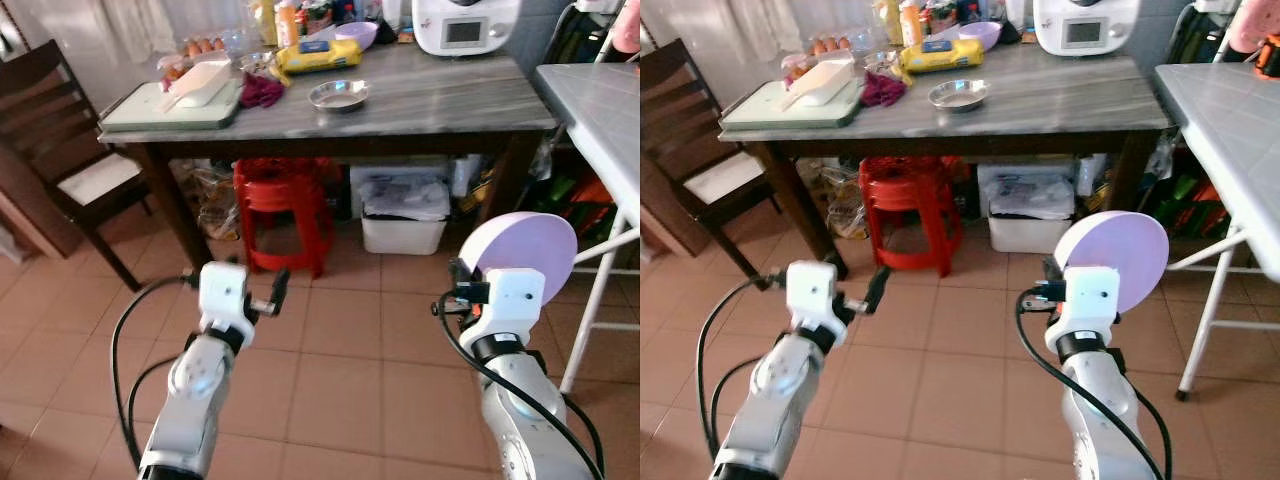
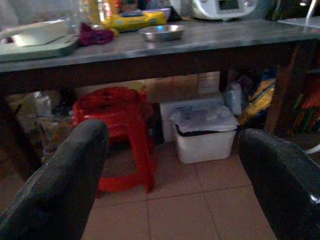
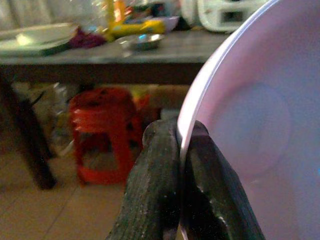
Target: Setting the table
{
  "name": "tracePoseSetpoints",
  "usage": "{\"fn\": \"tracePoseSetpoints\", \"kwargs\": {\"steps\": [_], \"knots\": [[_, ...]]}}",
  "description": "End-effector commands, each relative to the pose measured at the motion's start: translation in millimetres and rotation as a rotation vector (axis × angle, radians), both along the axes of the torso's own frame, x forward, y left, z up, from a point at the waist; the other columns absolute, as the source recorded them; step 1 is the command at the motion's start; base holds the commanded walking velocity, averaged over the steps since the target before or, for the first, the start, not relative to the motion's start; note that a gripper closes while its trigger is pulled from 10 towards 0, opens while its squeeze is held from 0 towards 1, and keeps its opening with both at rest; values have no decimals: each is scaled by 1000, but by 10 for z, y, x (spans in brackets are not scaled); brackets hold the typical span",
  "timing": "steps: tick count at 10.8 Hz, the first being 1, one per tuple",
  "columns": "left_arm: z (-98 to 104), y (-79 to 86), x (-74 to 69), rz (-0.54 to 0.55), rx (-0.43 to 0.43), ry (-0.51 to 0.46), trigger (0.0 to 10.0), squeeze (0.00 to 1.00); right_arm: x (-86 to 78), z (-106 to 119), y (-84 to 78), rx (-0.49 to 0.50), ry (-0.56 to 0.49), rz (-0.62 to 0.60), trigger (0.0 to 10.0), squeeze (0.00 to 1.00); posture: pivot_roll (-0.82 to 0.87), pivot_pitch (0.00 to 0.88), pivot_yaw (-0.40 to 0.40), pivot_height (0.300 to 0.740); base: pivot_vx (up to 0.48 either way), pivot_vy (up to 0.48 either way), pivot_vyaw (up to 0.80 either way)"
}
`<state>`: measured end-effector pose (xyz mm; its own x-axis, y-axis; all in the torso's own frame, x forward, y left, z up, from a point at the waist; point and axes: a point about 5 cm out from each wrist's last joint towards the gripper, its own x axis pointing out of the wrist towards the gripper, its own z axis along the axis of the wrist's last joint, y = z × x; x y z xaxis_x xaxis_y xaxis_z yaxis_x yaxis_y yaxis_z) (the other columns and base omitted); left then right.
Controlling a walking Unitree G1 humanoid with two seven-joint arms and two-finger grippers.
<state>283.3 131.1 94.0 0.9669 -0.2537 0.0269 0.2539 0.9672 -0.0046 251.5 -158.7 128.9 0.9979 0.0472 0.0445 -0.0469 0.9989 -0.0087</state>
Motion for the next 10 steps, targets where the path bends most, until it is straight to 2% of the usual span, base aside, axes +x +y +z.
{"fn": "tracePoseSetpoints", "kwargs": {"steps": [1,8,10], "knots": [[-26,107,-13,30,14,14,10000,0,17,62,84,6,-30,33,10000,0,-107,60,103,740,0,458,0],[42,15,-50,-87,-50,-15,10000,0,17,65,121,-11,-37,61,10000,0,-104,60,102,740,0,0,0],[31,11,-68,-100,-51,-11,10000,0,10,51,137,-14,-34,66,10000,0,-104,62,103,740,266,0,0]]}}
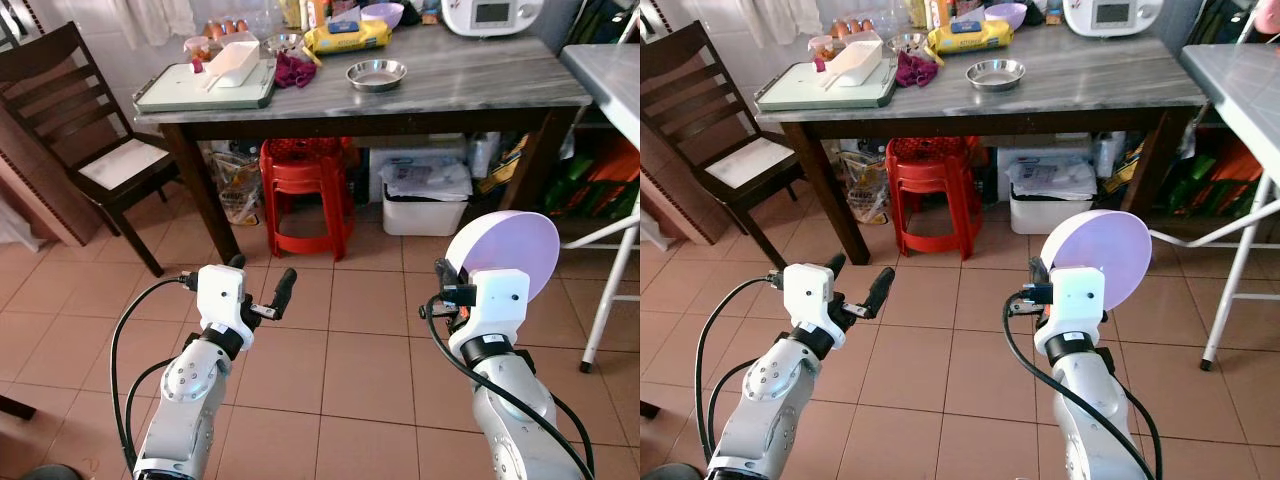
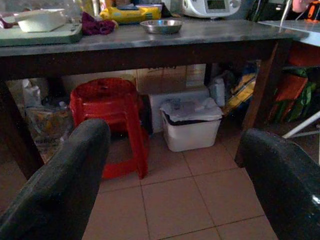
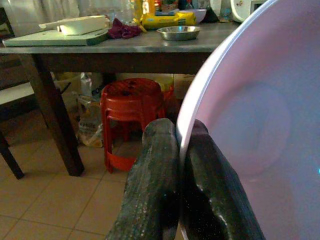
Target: Setting the table
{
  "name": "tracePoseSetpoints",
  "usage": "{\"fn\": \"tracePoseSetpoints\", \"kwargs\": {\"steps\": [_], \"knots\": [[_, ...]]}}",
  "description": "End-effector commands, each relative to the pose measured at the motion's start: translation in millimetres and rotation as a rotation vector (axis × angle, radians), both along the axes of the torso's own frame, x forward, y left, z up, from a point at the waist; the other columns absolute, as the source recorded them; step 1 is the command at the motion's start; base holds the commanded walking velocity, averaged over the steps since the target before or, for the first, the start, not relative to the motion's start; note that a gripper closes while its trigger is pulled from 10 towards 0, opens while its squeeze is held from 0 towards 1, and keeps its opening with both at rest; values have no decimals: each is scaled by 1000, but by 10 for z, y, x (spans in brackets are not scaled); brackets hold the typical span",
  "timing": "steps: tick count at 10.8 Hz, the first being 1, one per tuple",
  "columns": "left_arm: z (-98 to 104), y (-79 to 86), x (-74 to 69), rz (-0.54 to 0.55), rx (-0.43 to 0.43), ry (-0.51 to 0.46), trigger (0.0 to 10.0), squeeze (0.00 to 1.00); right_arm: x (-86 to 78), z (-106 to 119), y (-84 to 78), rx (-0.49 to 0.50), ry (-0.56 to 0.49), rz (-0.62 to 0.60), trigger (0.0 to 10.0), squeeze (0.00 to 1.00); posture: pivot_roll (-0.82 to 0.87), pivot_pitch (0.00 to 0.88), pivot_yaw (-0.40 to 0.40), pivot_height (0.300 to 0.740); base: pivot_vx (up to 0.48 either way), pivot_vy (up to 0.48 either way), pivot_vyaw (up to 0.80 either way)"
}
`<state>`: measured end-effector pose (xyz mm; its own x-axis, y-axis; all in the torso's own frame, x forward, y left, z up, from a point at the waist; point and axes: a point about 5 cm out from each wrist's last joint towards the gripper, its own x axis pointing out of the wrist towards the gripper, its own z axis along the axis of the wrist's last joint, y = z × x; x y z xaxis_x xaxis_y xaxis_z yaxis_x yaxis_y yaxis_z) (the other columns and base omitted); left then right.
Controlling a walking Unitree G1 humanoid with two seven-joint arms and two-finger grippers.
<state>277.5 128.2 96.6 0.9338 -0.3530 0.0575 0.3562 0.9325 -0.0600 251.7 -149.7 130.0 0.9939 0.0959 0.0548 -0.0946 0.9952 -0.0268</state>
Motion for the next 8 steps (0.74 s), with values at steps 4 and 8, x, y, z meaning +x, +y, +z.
{"fn": "tracePoseSetpoints", "kwargs": {"steps": [4,8], "knots": [[6,5,-30,-20,6,3,10000,0,5,27,56,0,-17,23,10000,0,-103,65,104,740,351,0,500],[11,-3,-29,-28,8,3,10000,0,4,20,61,1,-16,23,10000,0,-104,65,105,740,385,0,605]]}}
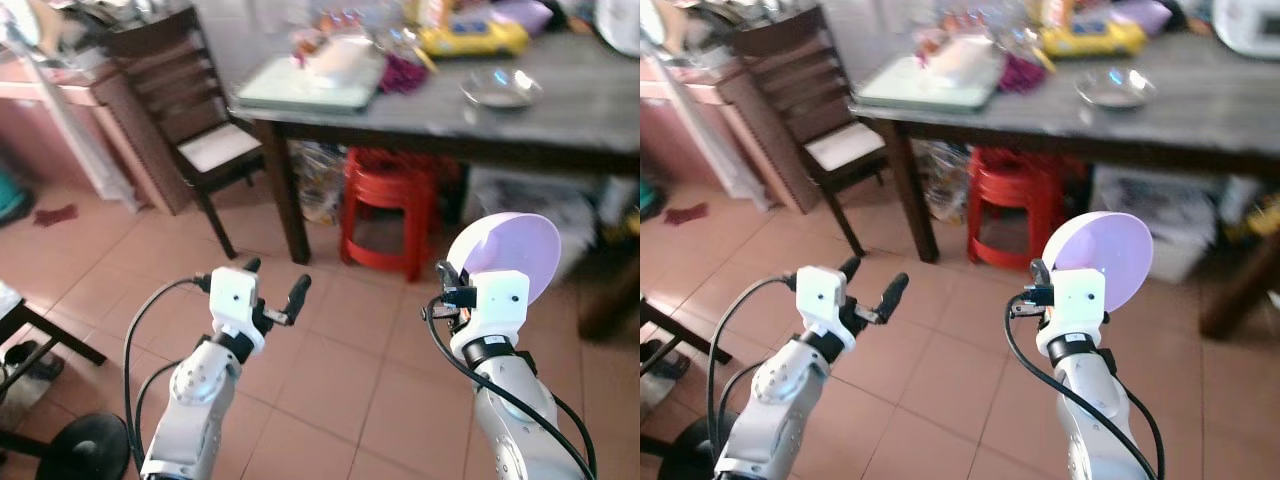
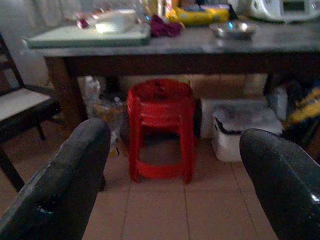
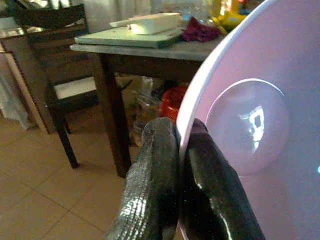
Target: Setting the table
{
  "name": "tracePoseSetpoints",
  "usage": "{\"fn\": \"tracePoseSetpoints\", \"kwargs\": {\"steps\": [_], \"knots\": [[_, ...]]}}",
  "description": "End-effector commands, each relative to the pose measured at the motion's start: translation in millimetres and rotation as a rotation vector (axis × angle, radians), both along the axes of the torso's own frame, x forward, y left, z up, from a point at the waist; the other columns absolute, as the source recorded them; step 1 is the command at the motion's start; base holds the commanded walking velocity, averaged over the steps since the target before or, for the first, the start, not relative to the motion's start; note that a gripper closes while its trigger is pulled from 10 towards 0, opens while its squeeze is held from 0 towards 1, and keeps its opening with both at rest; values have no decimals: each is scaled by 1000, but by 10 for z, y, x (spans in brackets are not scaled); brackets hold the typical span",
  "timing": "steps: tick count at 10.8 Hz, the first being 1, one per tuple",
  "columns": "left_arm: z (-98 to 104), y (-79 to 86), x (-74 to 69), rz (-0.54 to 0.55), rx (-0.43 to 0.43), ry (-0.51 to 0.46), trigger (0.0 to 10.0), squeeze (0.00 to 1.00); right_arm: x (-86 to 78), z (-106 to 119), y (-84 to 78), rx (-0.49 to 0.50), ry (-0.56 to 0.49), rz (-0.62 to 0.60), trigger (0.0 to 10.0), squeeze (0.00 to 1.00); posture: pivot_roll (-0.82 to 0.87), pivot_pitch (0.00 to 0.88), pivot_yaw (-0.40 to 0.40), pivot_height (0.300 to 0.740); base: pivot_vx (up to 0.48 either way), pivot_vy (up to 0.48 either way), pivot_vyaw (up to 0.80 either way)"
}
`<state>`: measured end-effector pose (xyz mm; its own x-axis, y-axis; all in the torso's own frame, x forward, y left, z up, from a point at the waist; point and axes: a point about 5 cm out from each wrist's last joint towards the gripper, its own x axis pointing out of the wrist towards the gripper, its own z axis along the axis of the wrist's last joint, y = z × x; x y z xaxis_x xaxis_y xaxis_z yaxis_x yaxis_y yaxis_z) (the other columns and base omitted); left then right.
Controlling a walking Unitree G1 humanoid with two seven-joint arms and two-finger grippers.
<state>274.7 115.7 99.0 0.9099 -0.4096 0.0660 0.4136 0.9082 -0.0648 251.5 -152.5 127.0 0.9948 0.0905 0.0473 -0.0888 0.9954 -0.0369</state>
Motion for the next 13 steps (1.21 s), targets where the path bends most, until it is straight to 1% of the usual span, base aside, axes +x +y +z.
{"fn": "tracePoseSetpoints", "kwargs": {"steps": [1,3,7,11,12,13], "knots": [[-14,119,-2,32,16,10,10000,0,6,50,89,12,-22,29,10000,0,-103,66,104,740,390,0,0],[-17,111,-6,28,14,12,10000,0,11,35,79,36,-8,19,10000,0,-103,65,104,740,392,0,0],[-26,102,-14,19,14,15,10000,0,16,28,90,39,-4,22,10000,0,-103,66,103,740,392,0,-764],[-28,88,-20,13,13,16,10000,0,21,23,88,39,0,21,10000,0,-103,66,104,740,391,0,0],[-28,85,-20,11,13,17,10000,0,24,22,89,39,1,21,10000,0,-103,67,104,740,394,0,-469],[-28,84,-21,10,14,17,10000,0,23,22,88,39,1,21,10000,0,-104,66,105,740,390,0,0]]}}
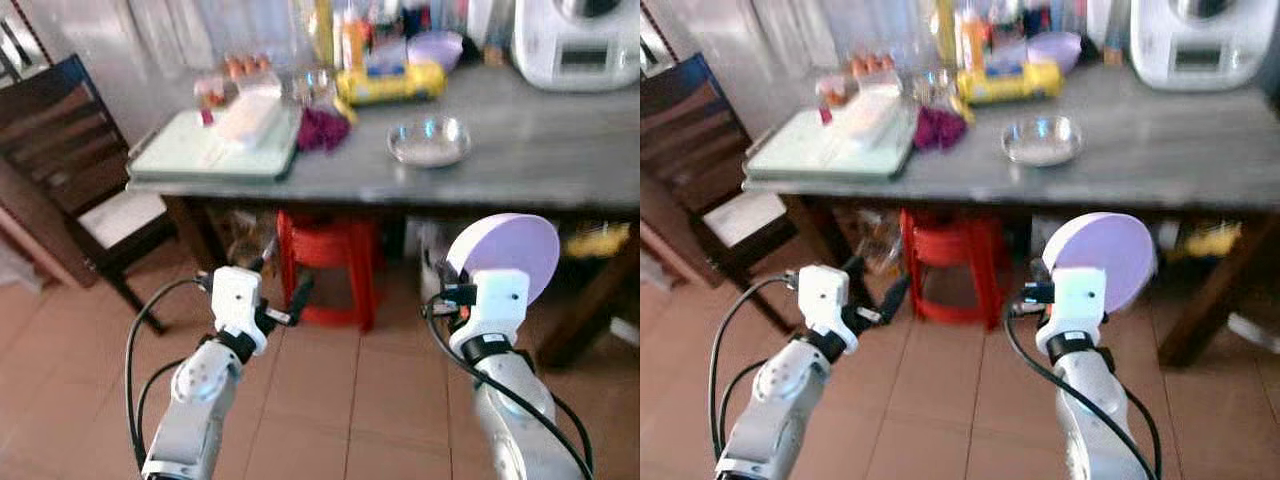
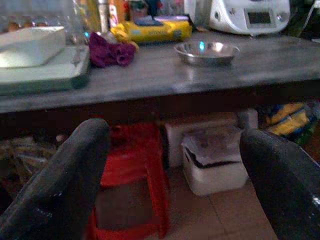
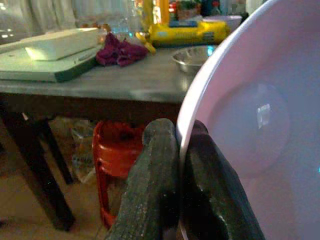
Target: Setting the table
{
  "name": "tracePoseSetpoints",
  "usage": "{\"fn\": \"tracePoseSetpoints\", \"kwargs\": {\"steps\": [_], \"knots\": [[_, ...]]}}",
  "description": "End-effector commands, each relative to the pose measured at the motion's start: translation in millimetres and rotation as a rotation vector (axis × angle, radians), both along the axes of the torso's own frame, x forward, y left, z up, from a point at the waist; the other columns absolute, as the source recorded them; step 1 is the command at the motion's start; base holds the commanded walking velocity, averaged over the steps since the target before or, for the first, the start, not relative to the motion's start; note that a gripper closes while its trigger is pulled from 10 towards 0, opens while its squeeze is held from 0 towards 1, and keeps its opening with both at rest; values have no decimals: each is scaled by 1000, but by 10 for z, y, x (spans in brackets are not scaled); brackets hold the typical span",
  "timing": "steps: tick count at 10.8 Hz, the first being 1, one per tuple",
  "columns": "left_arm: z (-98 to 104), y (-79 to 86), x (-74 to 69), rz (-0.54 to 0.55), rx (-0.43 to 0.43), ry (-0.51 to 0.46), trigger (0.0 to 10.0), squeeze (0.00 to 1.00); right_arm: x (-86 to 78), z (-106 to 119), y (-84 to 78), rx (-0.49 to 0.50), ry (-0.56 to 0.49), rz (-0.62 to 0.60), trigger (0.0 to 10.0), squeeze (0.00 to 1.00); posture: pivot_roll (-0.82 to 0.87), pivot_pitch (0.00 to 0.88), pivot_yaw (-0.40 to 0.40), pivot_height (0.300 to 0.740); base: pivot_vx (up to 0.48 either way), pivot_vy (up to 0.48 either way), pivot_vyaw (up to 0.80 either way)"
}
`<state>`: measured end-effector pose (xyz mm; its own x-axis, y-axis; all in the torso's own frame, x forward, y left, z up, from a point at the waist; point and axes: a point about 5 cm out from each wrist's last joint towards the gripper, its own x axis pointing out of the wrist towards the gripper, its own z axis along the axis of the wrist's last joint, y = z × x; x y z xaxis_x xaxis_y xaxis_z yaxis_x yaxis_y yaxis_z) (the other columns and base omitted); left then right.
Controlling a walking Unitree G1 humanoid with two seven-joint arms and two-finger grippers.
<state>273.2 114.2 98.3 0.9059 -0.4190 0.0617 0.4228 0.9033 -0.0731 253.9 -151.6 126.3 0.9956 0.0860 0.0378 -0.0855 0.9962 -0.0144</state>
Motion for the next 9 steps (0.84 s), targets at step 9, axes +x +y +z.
{"fn": "tracePoseSetpoints", "kwargs": {"steps": [9], "knots": [[-18,88,-2,10,24,9,10000,0,9,73,85,-8,-32,31,10000,0,-103,67,106,740,391,0,-133]]}}
